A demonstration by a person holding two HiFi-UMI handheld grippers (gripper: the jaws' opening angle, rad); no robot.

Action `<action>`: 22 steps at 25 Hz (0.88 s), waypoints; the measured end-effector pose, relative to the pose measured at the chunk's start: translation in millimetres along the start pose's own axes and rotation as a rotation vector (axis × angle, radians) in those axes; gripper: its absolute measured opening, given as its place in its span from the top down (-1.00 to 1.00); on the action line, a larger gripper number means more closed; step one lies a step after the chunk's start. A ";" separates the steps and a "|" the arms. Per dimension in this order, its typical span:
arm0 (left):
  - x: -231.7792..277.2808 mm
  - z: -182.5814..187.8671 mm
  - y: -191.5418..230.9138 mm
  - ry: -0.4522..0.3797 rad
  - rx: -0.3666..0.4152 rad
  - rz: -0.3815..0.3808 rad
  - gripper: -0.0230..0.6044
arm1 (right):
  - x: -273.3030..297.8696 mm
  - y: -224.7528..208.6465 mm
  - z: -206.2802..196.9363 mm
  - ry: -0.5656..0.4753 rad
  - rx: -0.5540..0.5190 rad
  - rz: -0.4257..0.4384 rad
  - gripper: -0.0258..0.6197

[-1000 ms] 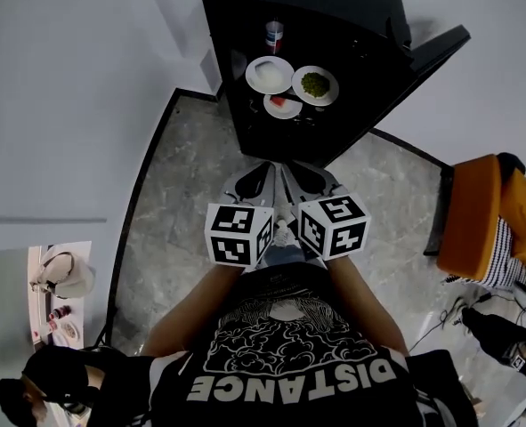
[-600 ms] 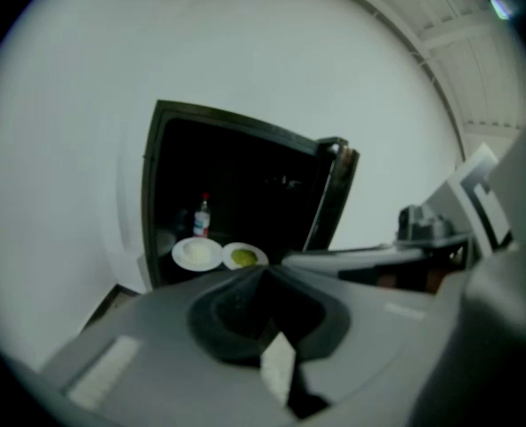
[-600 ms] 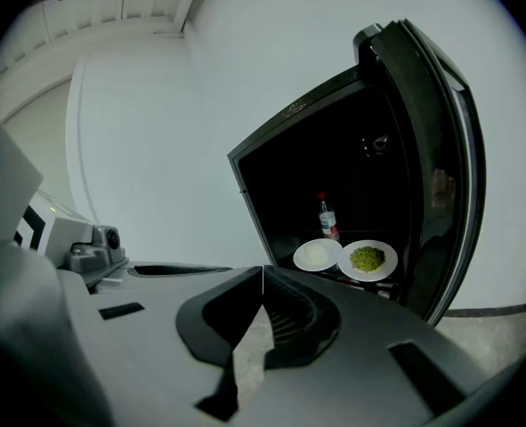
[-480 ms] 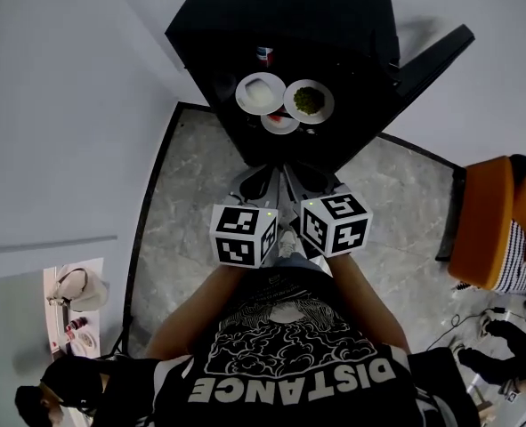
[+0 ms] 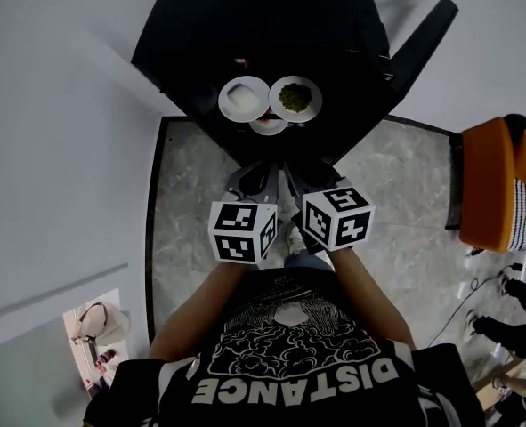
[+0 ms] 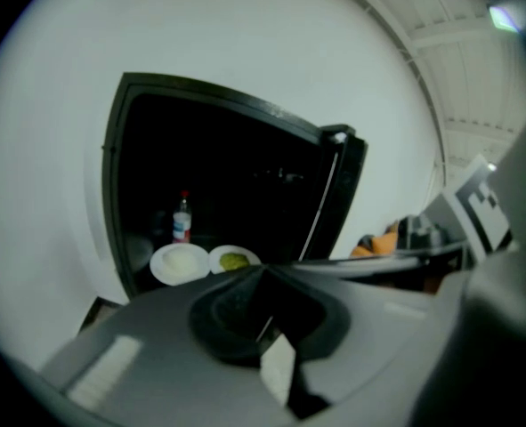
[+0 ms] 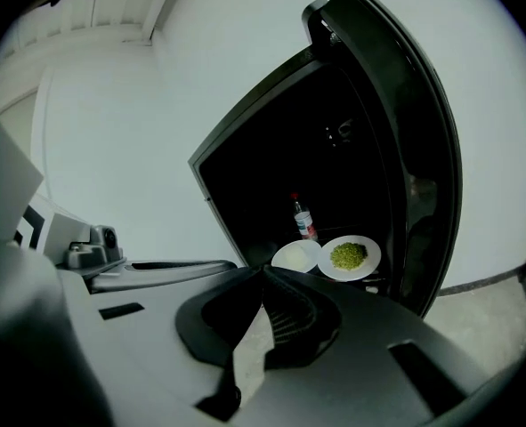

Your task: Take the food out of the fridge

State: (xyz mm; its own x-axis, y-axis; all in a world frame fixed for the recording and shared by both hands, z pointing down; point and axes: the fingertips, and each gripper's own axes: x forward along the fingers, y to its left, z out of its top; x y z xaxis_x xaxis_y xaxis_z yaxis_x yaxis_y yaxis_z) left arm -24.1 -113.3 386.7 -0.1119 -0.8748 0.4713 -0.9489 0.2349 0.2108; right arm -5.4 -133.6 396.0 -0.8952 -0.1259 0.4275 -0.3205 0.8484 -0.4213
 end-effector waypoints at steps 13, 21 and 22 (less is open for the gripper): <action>25.8 -0.4 35.5 0.083 0.134 -0.282 0.93 | 32.9 -13.4 -3.0 -0.164 0.248 -0.254 0.91; 43.9 -7.6 44.6 0.118 0.217 -0.402 0.92 | 48.5 -38.7 -14.0 -0.325 0.447 -0.330 0.91; 47.2 -8.2 45.1 0.120 0.230 -0.414 0.92 | 51.0 -43.1 -16.2 -0.346 0.471 -0.335 0.91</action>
State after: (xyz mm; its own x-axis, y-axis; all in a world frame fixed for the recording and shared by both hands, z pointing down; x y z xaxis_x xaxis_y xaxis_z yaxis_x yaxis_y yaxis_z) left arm -69.8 -140.5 425.4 0.3104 -0.8167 0.4864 -0.9487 -0.2335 0.2133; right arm -32.2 -168.2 448.9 -0.7461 -0.5673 0.3485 -0.6291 0.4293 -0.6481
